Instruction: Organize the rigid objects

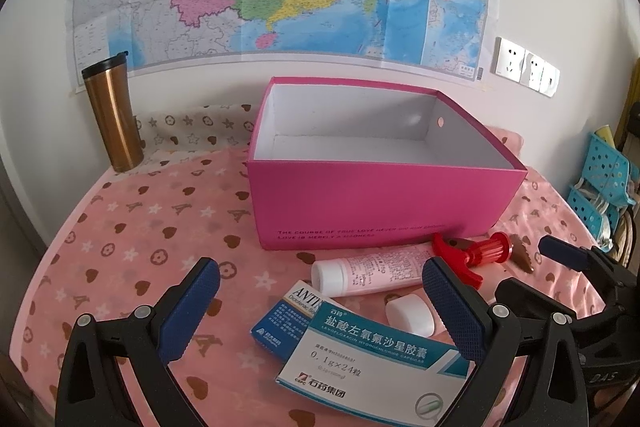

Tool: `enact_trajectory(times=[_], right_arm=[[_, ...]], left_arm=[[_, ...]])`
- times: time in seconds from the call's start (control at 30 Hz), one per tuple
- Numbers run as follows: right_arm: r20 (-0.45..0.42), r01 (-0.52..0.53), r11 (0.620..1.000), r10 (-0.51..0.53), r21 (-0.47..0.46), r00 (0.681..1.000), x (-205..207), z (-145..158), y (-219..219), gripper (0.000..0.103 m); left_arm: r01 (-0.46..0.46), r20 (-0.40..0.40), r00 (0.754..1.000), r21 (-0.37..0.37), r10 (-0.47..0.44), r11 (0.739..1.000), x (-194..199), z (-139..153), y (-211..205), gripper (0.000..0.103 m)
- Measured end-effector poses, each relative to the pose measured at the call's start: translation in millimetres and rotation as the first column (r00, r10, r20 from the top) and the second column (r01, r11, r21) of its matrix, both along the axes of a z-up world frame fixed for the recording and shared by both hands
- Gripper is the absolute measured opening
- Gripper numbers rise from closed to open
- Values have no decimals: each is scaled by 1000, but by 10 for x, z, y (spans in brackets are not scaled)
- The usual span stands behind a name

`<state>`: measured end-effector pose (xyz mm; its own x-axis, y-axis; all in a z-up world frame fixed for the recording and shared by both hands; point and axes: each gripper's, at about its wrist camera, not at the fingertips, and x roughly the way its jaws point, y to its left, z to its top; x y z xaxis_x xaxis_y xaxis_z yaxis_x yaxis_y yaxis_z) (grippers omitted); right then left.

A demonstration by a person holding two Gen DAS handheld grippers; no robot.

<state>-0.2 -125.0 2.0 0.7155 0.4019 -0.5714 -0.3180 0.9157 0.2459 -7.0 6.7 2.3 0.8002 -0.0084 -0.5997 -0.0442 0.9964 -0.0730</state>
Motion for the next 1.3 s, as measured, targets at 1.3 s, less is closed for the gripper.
enact_trajectory(times=[1.3], right_arm=[[-175, -301, 949, 313, 94, 933, -330, -389, 346, 63]], left_arm=[[265, -115, 957, -38, -267, 964, -229, -386, 133, 68]])
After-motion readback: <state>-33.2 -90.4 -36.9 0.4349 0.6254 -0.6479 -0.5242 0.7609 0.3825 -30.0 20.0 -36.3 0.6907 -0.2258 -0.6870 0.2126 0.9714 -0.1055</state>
